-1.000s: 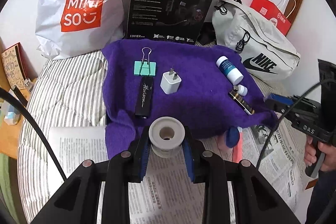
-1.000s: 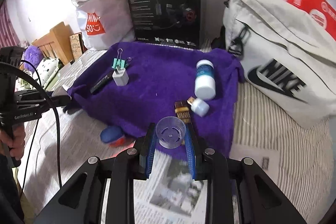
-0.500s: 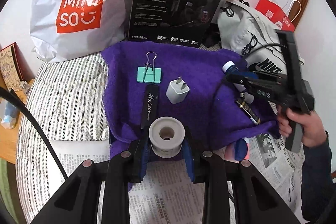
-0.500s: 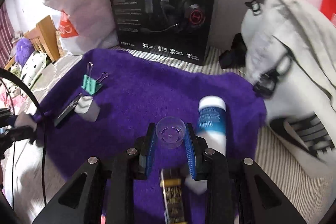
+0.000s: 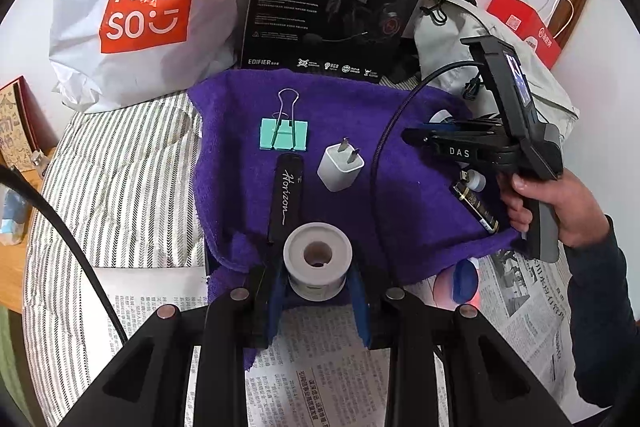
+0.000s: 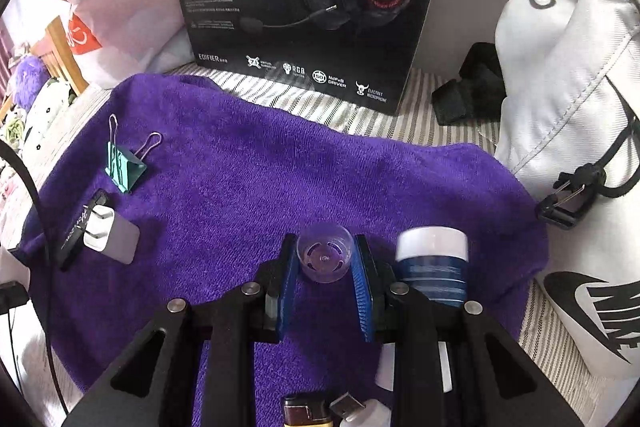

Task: Organize rigid objects
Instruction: 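Carry the clear cup onto the towel and open the right gripper while the left carries the tape, then lower the white tape roll onto the towel beside the charger and open the left gripper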

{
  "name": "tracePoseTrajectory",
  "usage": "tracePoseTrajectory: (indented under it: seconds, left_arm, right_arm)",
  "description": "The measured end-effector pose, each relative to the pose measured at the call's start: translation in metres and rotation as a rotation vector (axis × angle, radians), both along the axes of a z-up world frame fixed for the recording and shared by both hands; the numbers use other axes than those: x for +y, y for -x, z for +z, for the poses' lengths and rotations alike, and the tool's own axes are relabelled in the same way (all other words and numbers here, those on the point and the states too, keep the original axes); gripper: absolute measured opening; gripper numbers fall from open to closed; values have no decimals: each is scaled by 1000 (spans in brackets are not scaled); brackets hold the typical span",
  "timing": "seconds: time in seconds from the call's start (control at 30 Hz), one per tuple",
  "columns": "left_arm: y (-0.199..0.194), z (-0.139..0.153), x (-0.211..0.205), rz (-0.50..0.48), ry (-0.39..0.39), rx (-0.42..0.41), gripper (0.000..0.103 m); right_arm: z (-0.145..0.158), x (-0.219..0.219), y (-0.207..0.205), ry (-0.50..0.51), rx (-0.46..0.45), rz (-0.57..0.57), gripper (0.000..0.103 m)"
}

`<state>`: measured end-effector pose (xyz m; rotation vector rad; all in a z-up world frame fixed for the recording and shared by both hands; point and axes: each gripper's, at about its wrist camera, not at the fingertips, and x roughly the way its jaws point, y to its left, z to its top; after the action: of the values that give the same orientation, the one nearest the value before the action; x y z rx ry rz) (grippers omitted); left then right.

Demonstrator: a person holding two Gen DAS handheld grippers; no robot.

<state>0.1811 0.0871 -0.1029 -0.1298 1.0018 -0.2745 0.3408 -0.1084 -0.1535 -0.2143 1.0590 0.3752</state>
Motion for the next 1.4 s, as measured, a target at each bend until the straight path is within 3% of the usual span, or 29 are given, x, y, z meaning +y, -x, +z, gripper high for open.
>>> tracePoseTrajectory:
  seconds: [0.1,0.17,0.23,0.5,0.67,0.83,1.0,1.2,1.4]
  left_arm:
    - [0,0,0,0,-4,5,28]
    - [0,0,0,0,-5,8,28]
    - [0,0,-1,0,-7,11,28]
    - [2,5,-3,3,0,6,28]
    - [-4,5,-8,1,-2,15,28]
    - [-15,-3,-15,5,-1,26,28]
    - [-32,-7,-22,-1,-15,25,28]
    - [-47,-19,-36,-6,-75,27,28]
    - [-55,-33,-46,-21,-127,37,28]
  right_arm:
    - [0,0,1,13,4,4,31]
    - [1,0,3,32,4,9,49]
    - [5,-1,8,30,-9,20,54]
    - [36,-22,53,6,-39,8,54]
    - [54,-49,100,-69,-53,-10,54]
    - [63,-58,142,-43,-88,-17,54]
    - [63,-64,160,-37,-82,-30,54]
    - [57,-76,167,-110,-43,-93,54]
    - [54,-84,173,-118,-31,-119,54]
